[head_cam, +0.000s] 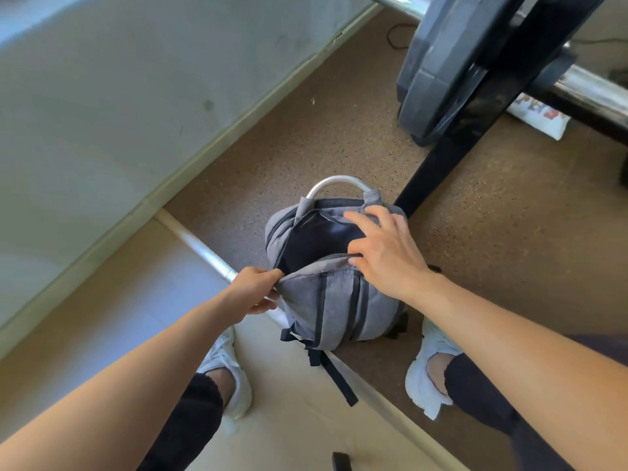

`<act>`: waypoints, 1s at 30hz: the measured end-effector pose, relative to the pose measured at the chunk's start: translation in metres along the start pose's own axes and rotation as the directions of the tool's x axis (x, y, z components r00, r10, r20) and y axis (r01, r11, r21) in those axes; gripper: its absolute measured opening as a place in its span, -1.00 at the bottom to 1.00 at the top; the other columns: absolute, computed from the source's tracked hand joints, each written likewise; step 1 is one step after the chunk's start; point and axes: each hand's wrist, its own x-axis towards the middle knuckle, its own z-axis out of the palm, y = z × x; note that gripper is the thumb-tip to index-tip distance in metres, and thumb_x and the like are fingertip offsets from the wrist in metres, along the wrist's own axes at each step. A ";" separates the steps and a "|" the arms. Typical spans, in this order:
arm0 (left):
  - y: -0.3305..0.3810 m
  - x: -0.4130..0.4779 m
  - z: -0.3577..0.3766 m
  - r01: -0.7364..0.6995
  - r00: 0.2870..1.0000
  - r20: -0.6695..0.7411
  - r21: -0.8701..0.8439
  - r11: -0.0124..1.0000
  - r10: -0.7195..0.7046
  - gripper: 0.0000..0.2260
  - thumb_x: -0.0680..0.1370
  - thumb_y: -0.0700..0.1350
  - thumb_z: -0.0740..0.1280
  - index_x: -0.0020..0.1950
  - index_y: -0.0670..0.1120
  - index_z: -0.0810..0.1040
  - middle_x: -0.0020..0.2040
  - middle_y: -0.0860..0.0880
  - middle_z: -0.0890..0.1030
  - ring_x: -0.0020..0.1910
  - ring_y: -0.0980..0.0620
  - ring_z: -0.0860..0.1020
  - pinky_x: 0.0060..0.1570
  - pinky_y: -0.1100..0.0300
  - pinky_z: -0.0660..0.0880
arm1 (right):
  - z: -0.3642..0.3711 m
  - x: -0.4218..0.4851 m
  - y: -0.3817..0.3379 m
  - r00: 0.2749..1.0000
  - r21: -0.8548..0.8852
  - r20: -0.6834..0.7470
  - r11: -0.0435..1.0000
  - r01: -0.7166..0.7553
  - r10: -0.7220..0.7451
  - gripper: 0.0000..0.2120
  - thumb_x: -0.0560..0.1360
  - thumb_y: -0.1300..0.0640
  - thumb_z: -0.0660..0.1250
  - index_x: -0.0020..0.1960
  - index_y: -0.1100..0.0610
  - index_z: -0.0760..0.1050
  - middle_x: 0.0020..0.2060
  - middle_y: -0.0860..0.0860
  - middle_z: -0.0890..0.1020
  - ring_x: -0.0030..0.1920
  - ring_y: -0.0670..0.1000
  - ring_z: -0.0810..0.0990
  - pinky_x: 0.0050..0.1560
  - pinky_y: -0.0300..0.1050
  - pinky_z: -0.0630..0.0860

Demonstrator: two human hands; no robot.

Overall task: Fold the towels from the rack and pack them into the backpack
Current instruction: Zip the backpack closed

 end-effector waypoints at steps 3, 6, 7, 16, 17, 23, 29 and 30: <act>-0.003 -0.003 -0.008 -0.003 0.997 0.078 -0.167 0.986 0.016 -0.66 0.60 0.10 0.41 -0.03 -0.20 0.61 -0.22 -0.11 0.62 -0.24 -0.03 0.57 -0.27 0.25 0.55 | 0.002 0.006 0.003 0.999 0.016 0.031 1.000 -0.023 0.022 -0.81 0.58 0.00 0.35 0.08 0.03 0.68 0.20 -0.04 0.60 0.27 0.08 0.43 0.23 0.11 0.40; -0.010 -0.002 -0.016 -0.015 0.990 0.129 -0.296 0.955 0.055 -0.75 0.62 0.03 0.40 -0.06 -0.16 0.54 -0.19 -0.11 0.57 -0.26 0.00 0.52 -0.28 0.27 0.50 | 0.005 0.007 0.001 0.998 0.009 0.018 0.998 -0.065 0.065 -0.81 0.60 -0.01 0.32 0.11 0.03 0.65 0.04 -0.04 0.58 0.12 0.05 0.46 0.15 0.07 0.47; -0.012 -0.001 -0.018 -0.019 0.989 0.133 -0.326 0.945 0.066 -0.78 0.63 -0.01 0.39 -0.08 -0.14 0.52 -0.19 -0.10 0.59 -0.27 0.01 0.52 -0.28 0.26 0.49 | 0.005 0.007 0.000 0.997 0.015 0.017 0.997 -0.077 0.077 -0.82 0.60 -0.01 0.32 0.11 0.02 0.65 0.03 -0.04 0.57 0.11 0.04 0.46 0.14 0.06 0.48; 0.012 -0.019 -0.030 -0.321 0.947 0.001 -0.084 0.943 0.322 -0.72 0.66 -0.08 0.32 -0.25 -0.07 0.50 -0.33 0.03 0.61 -0.40 0.11 0.42 -0.41 0.31 0.33 | 0.007 0.006 -0.011 0.991 0.173 0.102 0.980 -0.101 0.084 -0.85 0.63 0.07 0.27 0.12 0.03 0.58 -0.03 -0.04 0.59 0.06 0.06 0.54 0.06 0.02 0.49; 0.019 -0.024 -0.030 -0.374 0.927 0.009 -0.035 0.927 0.375 -0.72 0.66 -0.09 0.32 -0.26 -0.07 0.51 -0.35 0.04 0.61 -0.43 0.15 0.42 -0.44 0.34 0.33 | 0.006 0.006 -0.016 0.989 0.224 0.134 0.970 -0.095 0.066 -0.85 0.63 0.07 0.26 0.13 0.02 0.57 -0.01 -0.05 0.60 0.07 0.07 0.56 0.06 0.04 0.51; 0.038 -0.040 -0.023 -0.463 0.884 0.130 0.114 0.879 0.449 -0.78 0.62 -0.19 0.34 -0.24 -0.11 0.57 -0.33 -0.02 0.65 -0.47 0.20 0.43 -0.47 0.40 0.33 | 0.005 0.010 -0.049 0.991 0.342 0.136 0.939 -0.043 -0.005 -0.85 0.62 0.04 0.29 0.16 0.01 0.56 0.04 -0.07 0.62 0.07 0.08 0.59 0.02 0.05 0.52; 0.038 -0.041 -0.032 -0.526 0.850 0.152 0.315 0.790 0.505 -0.86 0.53 -0.12 0.42 -0.20 -0.12 0.67 -0.32 0.01 0.69 -0.36 0.11 0.49 -0.27 0.16 0.44 | 0.009 0.024 -0.081 1.000 0.457 0.017 0.889 -0.018 0.012 -0.74 0.47 -0.03 0.47 0.08 0.02 0.51 -0.10 -0.08 0.60 -0.05 0.08 0.61 -0.11 0.04 0.52; 0.037 -0.041 -0.032 -0.542 0.834 0.132 0.379 0.750 0.536 -0.84 0.52 -0.09 0.43 -0.24 -0.09 0.67 -0.31 -0.01 0.70 -0.37 0.11 0.49 -0.27 0.17 0.43 | 0.011 0.025 -0.086 1.000 0.461 0.007 0.888 -0.003 0.000 -0.75 0.47 -0.02 0.47 0.08 0.02 0.52 -0.11 -0.07 0.61 -0.06 0.09 0.61 -0.13 0.04 0.52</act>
